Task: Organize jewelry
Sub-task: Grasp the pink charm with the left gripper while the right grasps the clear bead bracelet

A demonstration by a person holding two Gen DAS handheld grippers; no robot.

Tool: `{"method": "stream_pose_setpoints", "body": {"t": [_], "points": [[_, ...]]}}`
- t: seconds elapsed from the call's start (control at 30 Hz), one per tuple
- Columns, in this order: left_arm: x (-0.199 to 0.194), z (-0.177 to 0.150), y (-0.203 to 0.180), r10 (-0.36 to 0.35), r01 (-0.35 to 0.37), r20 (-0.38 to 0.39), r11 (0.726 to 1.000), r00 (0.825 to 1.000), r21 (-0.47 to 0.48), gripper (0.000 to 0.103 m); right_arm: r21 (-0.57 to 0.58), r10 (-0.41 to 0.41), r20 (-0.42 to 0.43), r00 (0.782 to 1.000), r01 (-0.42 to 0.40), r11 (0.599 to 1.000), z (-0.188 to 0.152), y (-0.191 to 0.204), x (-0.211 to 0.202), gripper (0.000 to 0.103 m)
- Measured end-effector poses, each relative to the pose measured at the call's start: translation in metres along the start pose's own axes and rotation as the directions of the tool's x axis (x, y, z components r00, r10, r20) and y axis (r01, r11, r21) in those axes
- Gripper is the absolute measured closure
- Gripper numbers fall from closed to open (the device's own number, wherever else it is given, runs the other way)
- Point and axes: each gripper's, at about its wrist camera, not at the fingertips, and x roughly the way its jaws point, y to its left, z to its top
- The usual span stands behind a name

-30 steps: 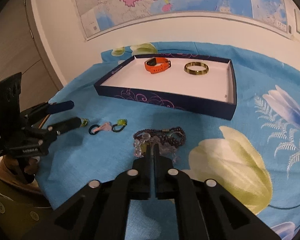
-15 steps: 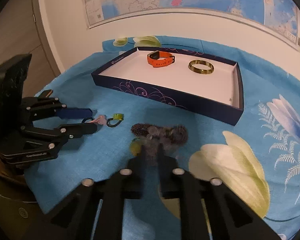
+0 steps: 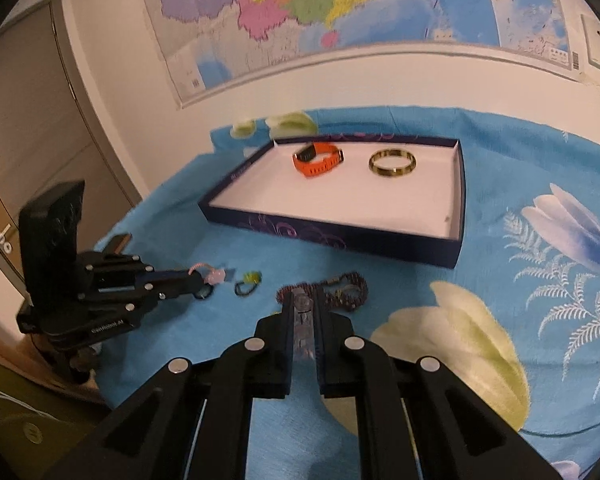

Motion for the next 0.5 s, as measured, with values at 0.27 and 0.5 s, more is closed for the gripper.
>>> {"method": "stream_pose_setpoints", "body": {"t": [0.27, 0.5], "points": [[-0.016, 0.018, 0.010, -0.016, 0.018, 0.062, 1.000, 0.998, -0.025, 0.099, 0.028, 0.010, 0.073, 0.997, -0.012, 1.000, 0.018, -0.008, -0.011, 0.095], [-0.018, 0.045, 0.023, 0.007, -0.004, 0.113, 1.000, 0.994, -0.027, 0.099, 0.018, -0.001, 0.125, 0.992, -0.001, 1.000, 0.045, -0.016, -0.010, 0.095]]}}
